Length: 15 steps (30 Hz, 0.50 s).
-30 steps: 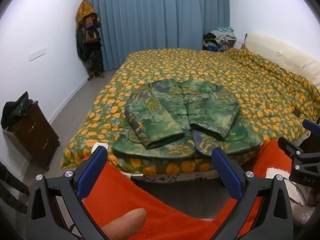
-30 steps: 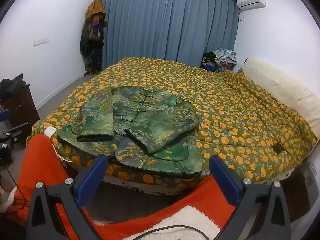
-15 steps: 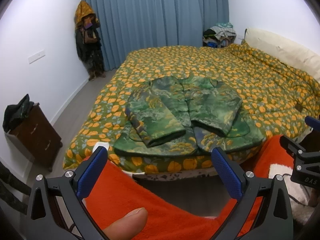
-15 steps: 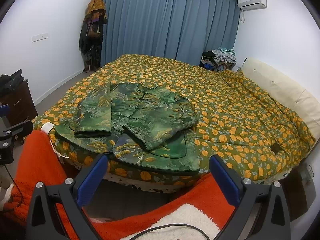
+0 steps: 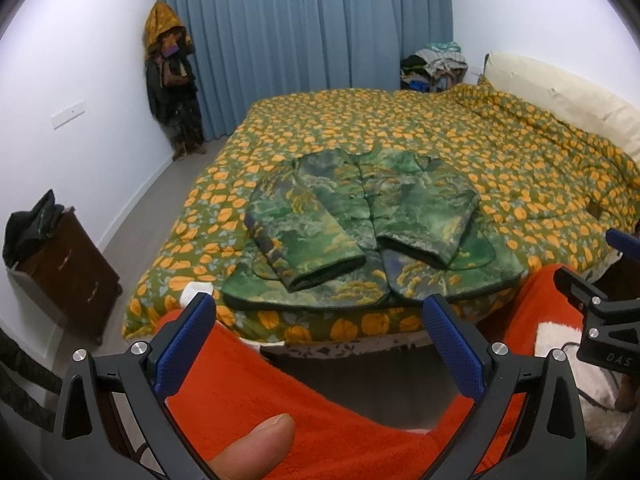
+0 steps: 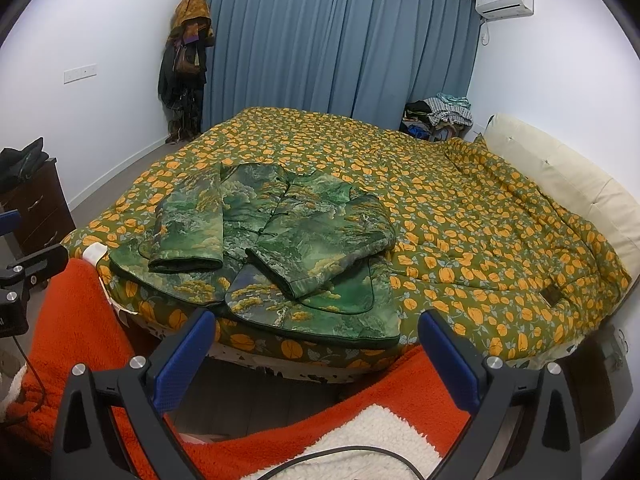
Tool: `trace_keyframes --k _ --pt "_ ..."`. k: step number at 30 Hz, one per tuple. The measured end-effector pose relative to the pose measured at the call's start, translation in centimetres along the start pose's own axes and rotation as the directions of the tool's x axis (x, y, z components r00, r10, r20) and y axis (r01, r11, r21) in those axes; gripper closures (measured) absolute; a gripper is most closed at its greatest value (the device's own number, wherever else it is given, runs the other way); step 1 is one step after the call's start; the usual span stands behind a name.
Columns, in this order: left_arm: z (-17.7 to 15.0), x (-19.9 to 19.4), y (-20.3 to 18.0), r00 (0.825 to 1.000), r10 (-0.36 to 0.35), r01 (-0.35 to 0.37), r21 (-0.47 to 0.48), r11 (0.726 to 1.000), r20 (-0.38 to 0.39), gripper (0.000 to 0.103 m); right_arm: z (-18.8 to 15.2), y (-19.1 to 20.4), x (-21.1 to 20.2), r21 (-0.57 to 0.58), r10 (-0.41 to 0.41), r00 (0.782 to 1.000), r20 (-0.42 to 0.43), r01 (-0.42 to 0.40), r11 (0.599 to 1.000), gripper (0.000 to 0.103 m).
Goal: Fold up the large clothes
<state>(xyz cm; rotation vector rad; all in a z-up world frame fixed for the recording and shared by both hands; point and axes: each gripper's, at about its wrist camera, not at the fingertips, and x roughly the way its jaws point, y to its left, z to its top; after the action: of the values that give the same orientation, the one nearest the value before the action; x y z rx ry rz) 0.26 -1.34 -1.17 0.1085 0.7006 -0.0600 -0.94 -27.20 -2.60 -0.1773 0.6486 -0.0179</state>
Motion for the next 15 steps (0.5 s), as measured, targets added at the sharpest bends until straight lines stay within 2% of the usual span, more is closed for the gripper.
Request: trace_keyframes --k 15 --pt "-0.08 -0.31 -0.19 1.000 -0.007 0.007 0.002 1.000 -0.001 0.000 -0.21 -0.06 0.08 0.000 0.000 1.000 -0.004 0.000 1.000 0.000"
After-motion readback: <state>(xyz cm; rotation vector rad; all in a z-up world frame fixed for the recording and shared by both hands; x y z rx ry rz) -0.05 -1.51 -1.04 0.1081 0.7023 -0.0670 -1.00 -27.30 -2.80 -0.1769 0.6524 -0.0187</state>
